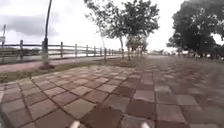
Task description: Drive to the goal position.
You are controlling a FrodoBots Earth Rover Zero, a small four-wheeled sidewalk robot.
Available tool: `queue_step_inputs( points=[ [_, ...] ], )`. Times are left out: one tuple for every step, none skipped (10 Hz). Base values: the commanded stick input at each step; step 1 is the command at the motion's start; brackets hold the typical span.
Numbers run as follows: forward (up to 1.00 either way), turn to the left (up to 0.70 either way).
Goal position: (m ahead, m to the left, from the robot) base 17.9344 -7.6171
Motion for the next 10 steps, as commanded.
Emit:
queue_step_inputs(
  points=[
    [0.70,0.27],
    [0.70,0.27],
    [0.70,0.27],
    [0.70,0.27],
    [0.70,0.27],
    [0.70,0.27],
    [0.70,0.27],
    [0.70,0.27],
    [0.70,0.00],
    [0.70,0.00]
  ],
)
